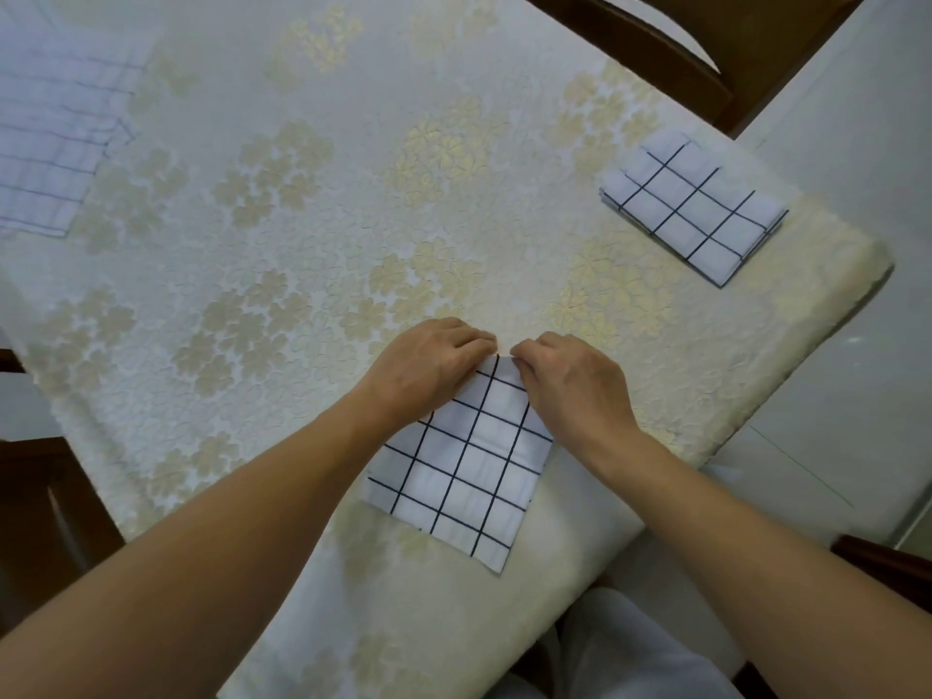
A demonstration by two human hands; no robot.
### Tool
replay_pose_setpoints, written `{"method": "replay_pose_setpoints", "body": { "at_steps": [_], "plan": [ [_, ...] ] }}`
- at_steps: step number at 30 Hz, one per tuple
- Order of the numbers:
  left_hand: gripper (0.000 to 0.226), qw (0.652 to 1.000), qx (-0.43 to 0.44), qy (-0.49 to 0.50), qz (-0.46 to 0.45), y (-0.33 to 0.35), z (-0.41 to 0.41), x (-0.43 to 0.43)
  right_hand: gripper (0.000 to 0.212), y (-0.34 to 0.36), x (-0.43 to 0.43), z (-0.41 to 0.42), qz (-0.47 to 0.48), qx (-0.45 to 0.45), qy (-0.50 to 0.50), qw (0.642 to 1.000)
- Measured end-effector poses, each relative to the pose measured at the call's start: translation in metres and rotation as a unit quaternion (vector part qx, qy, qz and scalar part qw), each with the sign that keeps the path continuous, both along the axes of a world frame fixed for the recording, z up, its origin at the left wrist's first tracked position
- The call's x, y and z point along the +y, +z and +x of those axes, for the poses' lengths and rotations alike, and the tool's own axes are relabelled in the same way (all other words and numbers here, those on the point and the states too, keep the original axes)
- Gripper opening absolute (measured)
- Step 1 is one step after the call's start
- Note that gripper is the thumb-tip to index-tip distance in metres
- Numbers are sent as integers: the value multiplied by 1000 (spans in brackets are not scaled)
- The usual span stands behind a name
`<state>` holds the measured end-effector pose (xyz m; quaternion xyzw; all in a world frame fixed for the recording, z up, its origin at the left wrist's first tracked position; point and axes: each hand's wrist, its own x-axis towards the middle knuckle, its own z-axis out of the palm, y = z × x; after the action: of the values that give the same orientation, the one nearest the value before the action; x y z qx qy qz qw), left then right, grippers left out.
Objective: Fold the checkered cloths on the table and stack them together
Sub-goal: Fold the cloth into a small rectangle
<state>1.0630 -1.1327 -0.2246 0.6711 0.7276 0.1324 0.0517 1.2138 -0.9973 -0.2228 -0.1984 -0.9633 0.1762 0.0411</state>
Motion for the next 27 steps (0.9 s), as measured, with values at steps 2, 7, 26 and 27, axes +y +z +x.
{"method": "replay_pose_setpoints", "body": {
  "at_steps": [2,7,26,27],
  "plan": [
    [24,1000,0,26,9,5,-4,7,17,6,9,-6,-3,0,-2,1000],
    [29,999,3,37,30,26,-4,3,25,27,13,-11,-3,-20,19,1000],
    [41,996,24,8,86,23,75,-120,35,12,-109,85,78,94,54,991],
    [37,996,27,11,83,18,78,-125,37,7,-113,88,76,86,56,992]
  ]
}}
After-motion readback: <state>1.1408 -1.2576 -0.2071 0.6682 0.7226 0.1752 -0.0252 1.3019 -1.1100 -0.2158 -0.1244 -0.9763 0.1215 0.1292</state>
